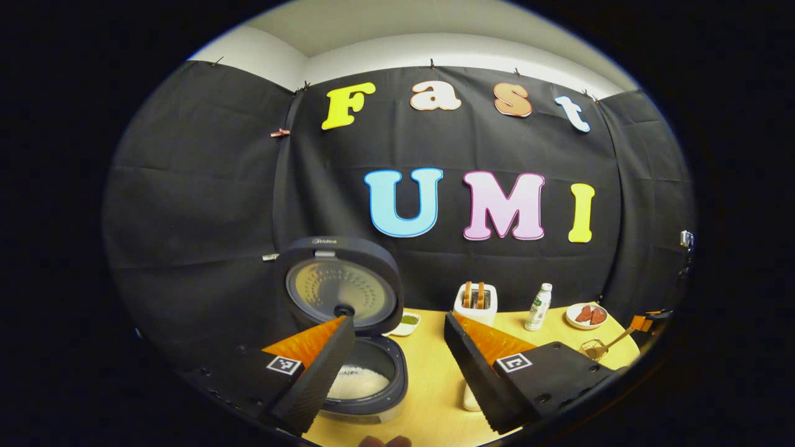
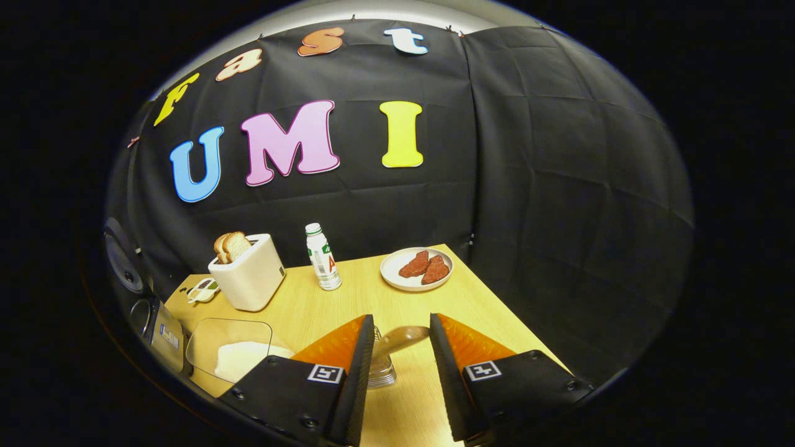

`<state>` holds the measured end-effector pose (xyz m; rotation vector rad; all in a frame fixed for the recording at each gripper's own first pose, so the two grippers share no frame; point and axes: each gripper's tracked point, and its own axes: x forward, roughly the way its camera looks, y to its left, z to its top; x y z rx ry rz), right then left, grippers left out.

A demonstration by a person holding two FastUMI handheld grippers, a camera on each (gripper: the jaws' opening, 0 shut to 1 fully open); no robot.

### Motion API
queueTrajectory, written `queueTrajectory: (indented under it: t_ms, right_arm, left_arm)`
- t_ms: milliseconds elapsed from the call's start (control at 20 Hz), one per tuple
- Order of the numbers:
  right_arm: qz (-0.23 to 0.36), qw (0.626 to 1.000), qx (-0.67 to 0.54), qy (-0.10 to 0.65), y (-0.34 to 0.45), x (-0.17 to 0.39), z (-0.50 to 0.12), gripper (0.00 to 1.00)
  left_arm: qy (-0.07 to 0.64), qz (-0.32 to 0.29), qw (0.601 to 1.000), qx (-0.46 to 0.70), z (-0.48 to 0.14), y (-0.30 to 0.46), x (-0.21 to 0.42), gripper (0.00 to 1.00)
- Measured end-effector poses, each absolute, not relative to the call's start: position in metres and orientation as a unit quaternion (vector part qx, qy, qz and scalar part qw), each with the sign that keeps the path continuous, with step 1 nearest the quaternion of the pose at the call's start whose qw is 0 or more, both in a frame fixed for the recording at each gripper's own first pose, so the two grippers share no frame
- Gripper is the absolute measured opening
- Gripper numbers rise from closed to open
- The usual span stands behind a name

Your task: Close the left gripper, press the button to open the rice cooker; take a wooden spoon from the chopstick holder with the right hand, scoop a spoonful of rice and pour it into the rice cooker, then put the wooden spoon back into the chopstick holder.

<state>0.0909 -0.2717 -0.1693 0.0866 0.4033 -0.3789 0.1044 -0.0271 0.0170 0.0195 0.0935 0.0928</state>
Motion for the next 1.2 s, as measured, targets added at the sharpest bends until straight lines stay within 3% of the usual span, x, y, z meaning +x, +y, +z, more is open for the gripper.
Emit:
queueTrajectory:
  t_ms: [600,850,1200]
  right_arm:
    - [-0.102,0.981,-0.005,0.162,-0.156,0.088,-0.13,0.62]
    - [-0.089,0.984,-0.018,0.152,-0.128,0.091,-0.122,0.62]
    - [-0.087,0.985,-0.015,0.145,-0.11,0.09,-0.117,0.62]
  left_arm:
    - [-0.024,0.03,0.999,0.027,0.103,0.047,0.203,0.99]
    - [-0.007,0.028,0.999,0.026,0.103,0.072,0.247,0.98]
    - [0.083,0.012,0.996,-0.002,0.063,0.081,0.286,0.98]
